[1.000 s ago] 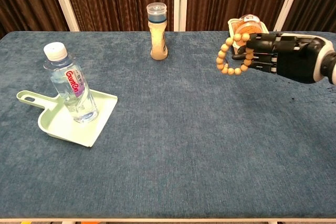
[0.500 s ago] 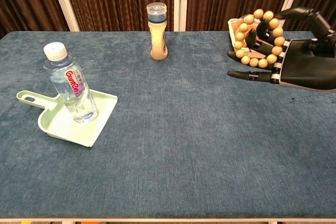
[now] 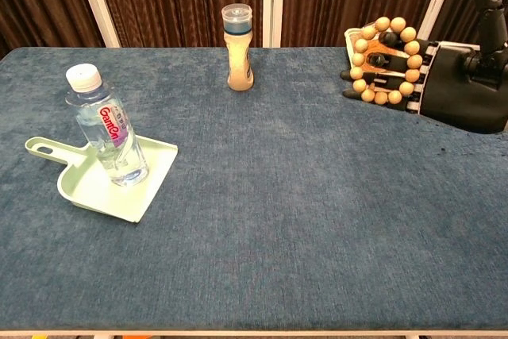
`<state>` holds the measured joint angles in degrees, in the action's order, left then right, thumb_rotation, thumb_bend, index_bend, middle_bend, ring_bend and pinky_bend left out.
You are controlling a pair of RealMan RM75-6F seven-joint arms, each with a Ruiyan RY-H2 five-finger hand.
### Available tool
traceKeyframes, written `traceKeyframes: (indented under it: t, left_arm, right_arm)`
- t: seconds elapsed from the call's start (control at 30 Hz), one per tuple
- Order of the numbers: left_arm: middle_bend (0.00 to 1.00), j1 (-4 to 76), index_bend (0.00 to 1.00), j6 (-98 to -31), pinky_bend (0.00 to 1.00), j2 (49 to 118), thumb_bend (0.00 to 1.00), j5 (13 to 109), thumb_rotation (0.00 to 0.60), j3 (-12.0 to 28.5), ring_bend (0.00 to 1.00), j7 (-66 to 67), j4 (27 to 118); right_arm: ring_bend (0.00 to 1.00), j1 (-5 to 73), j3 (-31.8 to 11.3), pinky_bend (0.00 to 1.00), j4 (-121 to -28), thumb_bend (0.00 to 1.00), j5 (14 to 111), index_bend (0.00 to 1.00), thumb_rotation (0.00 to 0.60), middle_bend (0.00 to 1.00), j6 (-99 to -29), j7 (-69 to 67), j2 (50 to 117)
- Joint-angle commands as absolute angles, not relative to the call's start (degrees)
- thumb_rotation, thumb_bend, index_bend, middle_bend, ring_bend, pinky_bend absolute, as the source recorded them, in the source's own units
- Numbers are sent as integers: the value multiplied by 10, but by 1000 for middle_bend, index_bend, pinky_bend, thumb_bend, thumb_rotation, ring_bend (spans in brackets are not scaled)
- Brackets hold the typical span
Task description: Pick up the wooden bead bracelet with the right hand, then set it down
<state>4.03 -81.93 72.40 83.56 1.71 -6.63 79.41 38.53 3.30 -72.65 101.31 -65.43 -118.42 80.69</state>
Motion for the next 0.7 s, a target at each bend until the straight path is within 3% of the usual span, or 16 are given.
traceKeyframes:
  t: [0.03, 0.1, 0.37, 0.7]
  left_arm:
    - [157, 40, 191, -819, 21, 723, 37, 835, 600, 17, 57, -66, 796]
    - [157, 40, 191, -818, 21, 723, 36, 835, 600, 17, 57, -65, 798]
    - [157, 40, 191, -818, 20, 722, 34, 832, 600, 17, 57, -63, 800]
    - [157, 44, 190, -813, 21, 725, 35, 831, 600, 19, 57, -60, 799]
  right_arm:
    - [276, 364, 6, 0, -744, 279, 949, 641, 173, 573, -660, -1041, 837]
    - [297, 359, 0, 0, -751, 369, 935, 653, 149, 597, -662, -1004, 842]
    - [358, 346, -12, 0, -743, 446, 912, 730, 123, 661, -672, -955, 863]
    - [370, 343, -14, 0, -737, 440, 910, 754, 128, 676, -673, -961, 866]
